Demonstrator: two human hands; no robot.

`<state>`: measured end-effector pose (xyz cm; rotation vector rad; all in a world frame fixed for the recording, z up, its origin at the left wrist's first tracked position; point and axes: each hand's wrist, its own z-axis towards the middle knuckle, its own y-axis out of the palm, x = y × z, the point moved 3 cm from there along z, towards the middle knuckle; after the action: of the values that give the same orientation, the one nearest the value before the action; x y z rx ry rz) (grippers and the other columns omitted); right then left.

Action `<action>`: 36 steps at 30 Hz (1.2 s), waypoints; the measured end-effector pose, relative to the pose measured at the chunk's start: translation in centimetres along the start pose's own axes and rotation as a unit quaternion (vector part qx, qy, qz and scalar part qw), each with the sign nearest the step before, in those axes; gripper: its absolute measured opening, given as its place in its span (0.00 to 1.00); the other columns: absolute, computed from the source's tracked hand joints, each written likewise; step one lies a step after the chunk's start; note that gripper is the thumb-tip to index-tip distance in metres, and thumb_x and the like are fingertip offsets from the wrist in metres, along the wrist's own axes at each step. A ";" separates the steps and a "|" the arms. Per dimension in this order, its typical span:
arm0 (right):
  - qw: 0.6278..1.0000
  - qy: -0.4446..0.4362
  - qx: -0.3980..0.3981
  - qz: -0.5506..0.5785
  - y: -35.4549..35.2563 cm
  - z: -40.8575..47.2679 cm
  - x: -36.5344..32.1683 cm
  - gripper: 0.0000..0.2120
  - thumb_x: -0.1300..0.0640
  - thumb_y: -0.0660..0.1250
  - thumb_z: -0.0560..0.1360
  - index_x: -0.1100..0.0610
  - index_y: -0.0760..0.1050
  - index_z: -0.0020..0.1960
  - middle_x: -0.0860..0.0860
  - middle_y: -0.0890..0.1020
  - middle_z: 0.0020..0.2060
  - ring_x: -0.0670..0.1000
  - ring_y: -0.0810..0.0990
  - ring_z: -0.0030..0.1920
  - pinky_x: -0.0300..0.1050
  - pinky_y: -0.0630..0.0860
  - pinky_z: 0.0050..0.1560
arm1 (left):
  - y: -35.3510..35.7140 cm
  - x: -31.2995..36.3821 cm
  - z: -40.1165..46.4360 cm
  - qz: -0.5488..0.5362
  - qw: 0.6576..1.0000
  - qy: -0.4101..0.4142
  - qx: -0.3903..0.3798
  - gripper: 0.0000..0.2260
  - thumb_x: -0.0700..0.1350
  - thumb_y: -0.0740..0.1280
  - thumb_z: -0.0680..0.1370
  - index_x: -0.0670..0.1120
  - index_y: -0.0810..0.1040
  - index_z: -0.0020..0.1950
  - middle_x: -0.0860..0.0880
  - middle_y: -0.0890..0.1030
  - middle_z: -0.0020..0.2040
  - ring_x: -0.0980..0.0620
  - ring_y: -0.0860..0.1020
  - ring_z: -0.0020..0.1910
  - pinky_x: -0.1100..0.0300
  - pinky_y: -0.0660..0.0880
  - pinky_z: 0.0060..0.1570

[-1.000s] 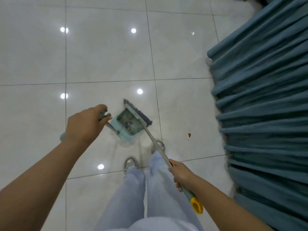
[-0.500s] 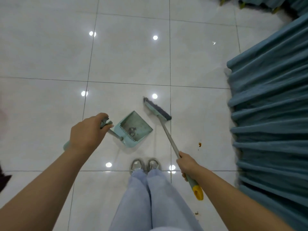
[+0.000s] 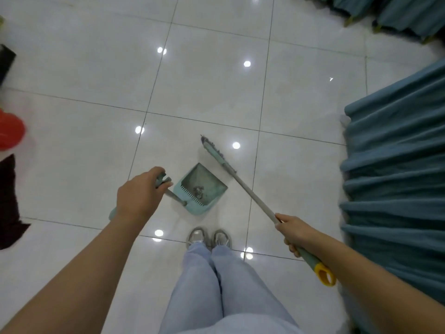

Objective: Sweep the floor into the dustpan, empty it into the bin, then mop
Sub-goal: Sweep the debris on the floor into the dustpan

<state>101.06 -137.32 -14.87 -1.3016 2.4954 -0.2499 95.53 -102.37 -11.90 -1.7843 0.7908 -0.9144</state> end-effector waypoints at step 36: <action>0.997 0.003 0.050 -0.063 17.0 -2.2 4.7 0.17 0.60 0.51 0.82 0.59 0.64 0.70 0.57 0.71 0.31 0.53 0.68 0.27 0.43 0.69 0.27 | 1.5 -19.0 -21.7 -0.013 0.997 -0.064 0.032 0.12 0.60 0.67 0.74 0.56 0.76 0.52 0.55 0.80 0.39 0.48 0.79 0.37 0.58 0.74 0.36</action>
<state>84.73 -131.48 -18.77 -1.4210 2.3754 -0.4025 67.18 -96.97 -11.90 -1.7815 0.6516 -0.8235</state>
